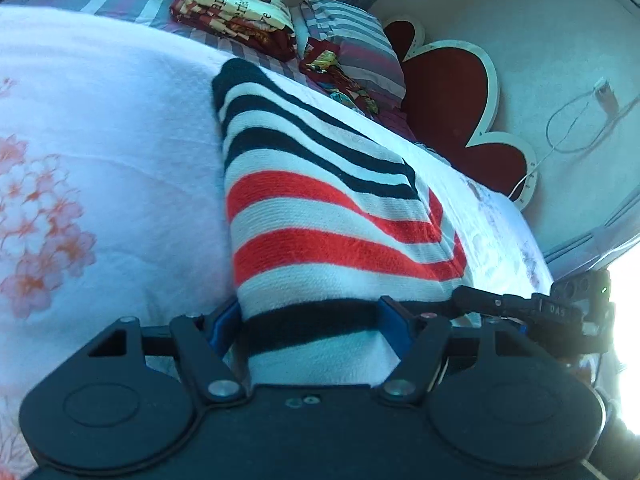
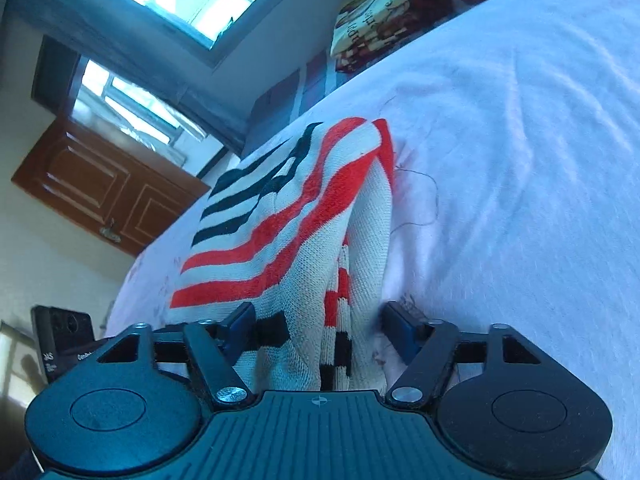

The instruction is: Fold small clothes

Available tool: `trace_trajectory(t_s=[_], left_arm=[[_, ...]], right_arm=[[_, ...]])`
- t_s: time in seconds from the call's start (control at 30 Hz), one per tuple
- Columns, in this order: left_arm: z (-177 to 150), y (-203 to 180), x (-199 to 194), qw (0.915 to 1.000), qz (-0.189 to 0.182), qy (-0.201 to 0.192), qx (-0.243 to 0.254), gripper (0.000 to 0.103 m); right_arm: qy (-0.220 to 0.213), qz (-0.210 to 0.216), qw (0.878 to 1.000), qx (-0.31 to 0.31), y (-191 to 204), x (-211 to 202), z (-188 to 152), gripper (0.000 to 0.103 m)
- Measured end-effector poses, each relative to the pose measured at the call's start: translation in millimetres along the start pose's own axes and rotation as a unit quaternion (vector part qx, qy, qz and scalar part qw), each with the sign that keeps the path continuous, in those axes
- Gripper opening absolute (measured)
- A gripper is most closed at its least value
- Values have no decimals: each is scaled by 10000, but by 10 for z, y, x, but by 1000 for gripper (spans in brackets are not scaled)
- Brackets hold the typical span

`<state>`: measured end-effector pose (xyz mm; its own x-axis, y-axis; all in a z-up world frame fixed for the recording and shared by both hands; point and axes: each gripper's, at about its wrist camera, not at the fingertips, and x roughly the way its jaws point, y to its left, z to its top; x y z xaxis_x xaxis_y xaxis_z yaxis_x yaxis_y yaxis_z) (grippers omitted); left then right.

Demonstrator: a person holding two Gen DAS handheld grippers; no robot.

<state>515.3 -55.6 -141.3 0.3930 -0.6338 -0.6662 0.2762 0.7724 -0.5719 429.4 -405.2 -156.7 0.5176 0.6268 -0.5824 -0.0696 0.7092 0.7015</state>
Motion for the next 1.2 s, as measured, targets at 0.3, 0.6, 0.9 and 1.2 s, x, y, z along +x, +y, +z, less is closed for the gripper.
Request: trace_trajectory(t_s=[0.3, 0.6, 0.9, 1.2], left_arm=[[3, -303, -47, 9960, 441, -88, 778, 46], [-93, -477, -358, 9897, 594, -417, 1230, 43], [-190, -90, -1227, 9860, 953, -636, 1208, 43], [-478, 726, -2220, 9827, 1519, -639, 846, 43]], right_arm=[[-123, -1028, 9866, -1260, 507, 48, -161, 33], [-440, -1345, 9680, -2073, 1038, 37, -459, 30], [-390, -1015, 9640, -2425, 2010, 496, -842, 30], [43, -377, 9672, -2511, 3008, 1466, -1485, 30]])
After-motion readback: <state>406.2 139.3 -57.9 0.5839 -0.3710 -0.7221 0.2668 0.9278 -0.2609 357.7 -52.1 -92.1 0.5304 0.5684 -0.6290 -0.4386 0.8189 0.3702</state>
